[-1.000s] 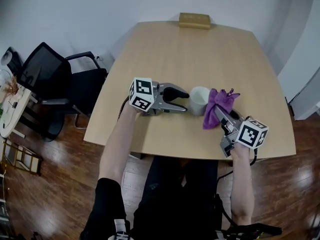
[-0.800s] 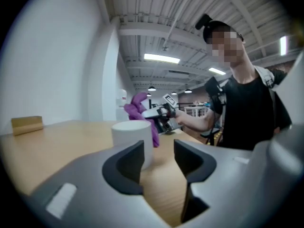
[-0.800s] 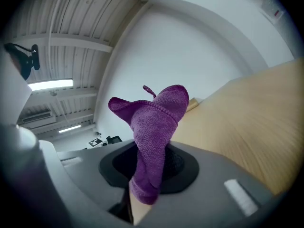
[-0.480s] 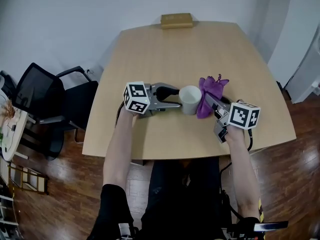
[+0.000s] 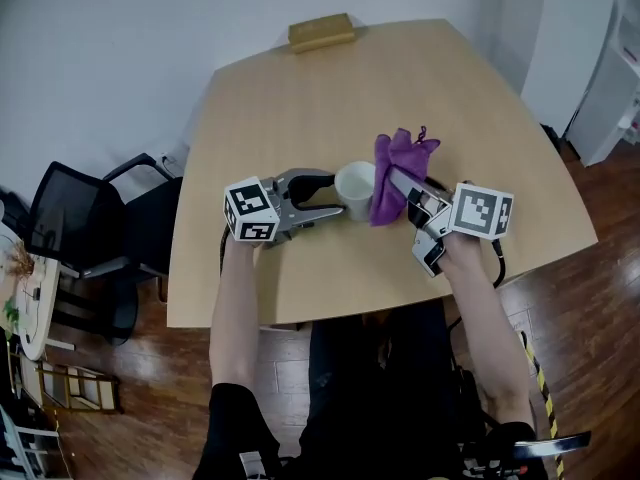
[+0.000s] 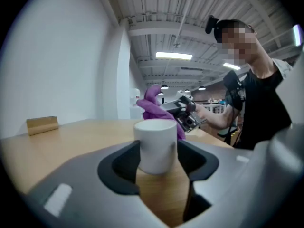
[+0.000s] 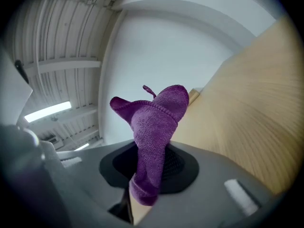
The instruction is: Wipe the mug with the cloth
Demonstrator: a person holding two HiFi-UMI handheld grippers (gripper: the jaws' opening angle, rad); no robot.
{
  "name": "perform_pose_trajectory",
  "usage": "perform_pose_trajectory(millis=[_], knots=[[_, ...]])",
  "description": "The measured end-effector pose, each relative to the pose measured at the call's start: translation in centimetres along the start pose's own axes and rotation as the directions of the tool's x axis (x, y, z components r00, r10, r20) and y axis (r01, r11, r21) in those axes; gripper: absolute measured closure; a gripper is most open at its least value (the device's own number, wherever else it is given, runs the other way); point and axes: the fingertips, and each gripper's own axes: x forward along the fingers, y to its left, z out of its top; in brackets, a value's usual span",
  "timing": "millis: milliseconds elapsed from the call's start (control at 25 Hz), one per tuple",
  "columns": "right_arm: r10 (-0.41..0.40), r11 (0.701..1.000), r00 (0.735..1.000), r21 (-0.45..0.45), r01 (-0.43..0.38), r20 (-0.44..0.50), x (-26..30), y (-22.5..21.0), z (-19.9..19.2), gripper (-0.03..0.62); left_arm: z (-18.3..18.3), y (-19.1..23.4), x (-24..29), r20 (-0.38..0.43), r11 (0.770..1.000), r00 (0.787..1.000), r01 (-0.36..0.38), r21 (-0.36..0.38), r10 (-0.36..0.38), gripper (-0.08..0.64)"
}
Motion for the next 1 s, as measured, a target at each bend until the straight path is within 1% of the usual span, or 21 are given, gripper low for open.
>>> perform_pose_trajectory(millis=[120,160,240,320,400,480,520,600,640,680,720,760,800,840,880,920,960,1000], knots=[[-0.040,0.999,0.997,-0.032,0.038,-0.071,0.5,-1.0,-1.2,0.503,0.1,-0.5,0.2,0.010,1.000,1.000,0.003,-0.017,-0.002,0.301],[-0.058,0.997,0.993,-0.058,0.052,-0.098,0.6,-1.3,-1.5,0.503,0.1,-0.6,0.1,0.017,1.000,1.000,0.006,-0.028,-0.005,0.301],[-0.101,0.987,0.981,-0.142,0.078,-0.166,0.6,-1.7,-2.1,0.506,0.2,-0.8,-0.2,0.026,0.999,1.000,0.011,-0.041,-0.010,0.302],[-0.162,0.963,0.955,-0.252,0.098,-0.249,0.8,-2.3,-3.1,0.508,0.4,-1.2,-0.4,0.020,0.999,1.000,-0.005,-0.045,0.006,0.302],[-0.234,0.923,0.919,-0.370,0.108,-0.317,1.1,-3.0,-4.2,0.508,0.4,-1.6,-0.7,0.006,0.999,1.000,-0.024,-0.039,0.024,0.302],[-0.307,0.873,0.883,-0.475,0.113,-0.354,1.6,-3.7,-5.1,0.508,0.2,-1.8,-1.1,-0.004,0.999,0.999,-0.042,-0.025,0.042,0.302],[-0.351,0.839,0.861,-0.532,0.115,-0.367,1.8,-4.1,-5.5,0.506,0.2,-2.0,-1.3,-0.013,0.998,0.998,-0.056,-0.021,0.056,0.302],[-0.441,0.756,0.810,-0.646,0.103,-0.387,2.2,-5.0,-6.5,0.506,-0.1,-2.3,-1.7,-0.015,0.997,0.997,-0.076,-0.011,0.075,0.302],[-0.475,0.719,0.789,-0.689,0.091,-0.391,2.1,-5.4,-6.8,0.506,-0.3,-2.5,-1.9,-0.010,0.997,0.997,-0.080,-0.006,0.080,0.302],[-0.497,0.694,0.776,-0.715,0.087,-0.388,1.9,-5.8,-6.8,0.505,-0.5,-2.8,-1.9,-0.006,0.996,0.996,-0.084,-0.004,0.084,0.302],[-0.506,0.687,0.776,-0.720,0.098,-0.377,1.4,-6.0,-6.4,0.505,-0.5,-3.0,-2.0,-0.001,0.996,0.996,-0.085,-0.005,0.085,0.302],[-0.494,0.705,0.792,-0.699,0.122,-0.359,0.7,-5.9,-5.6,0.505,-0.4,-3.2,-2.0,0.003,0.996,0.996,-0.086,-0.007,0.086,0.302],[-0.452,0.751,0.824,-0.644,0.147,-0.340,-0.1,-5.3,-4.5,0.505,-0.3,-3.3,-2.1,0.007,0.996,0.996,-0.086,-0.009,0.086,0.302],[-0.375,0.822,0.869,-0.549,0.150,-0.324,-0.7,-4.0,-3.6,0.505,-0.2,-3.3,-2.3,0.009,0.996,0.996,-0.084,-0.011,0.085,0.302],[-0.267,0.900,0.913,-0.419,0.121,-0.309,-1.1,-2.2,-3.0,0.505,-0.2,-3.2,-2.5,0.009,0.997,0.997,-0.081,-0.013,0.082,0.304],[-0.155,0.957,0.942,-0.282,0.069,-0.296,-1.1,-0.4,-2.9,0.505,-0.3,-3.1,-2.6,0.007,0.997,0.997,-0.077,-0.017,0.077,0.303],[-0.073,0.984,0.954,-0.175,0.022,-0.291,-0.9,0.9,-3.3,0.505,-0.3,-3.1,-2.7,0.004,0.997,0.997,-0.072,-0.020,0.072,0.304],[-0.039,0.992,0.953,-0.122,0.002,-0.302,-0.5,1.4,-4.1,0.505,-0.4,-3.2,-2.6,0.002,0.998,0.998,-0.066,-0.023,0.066,0.304]])
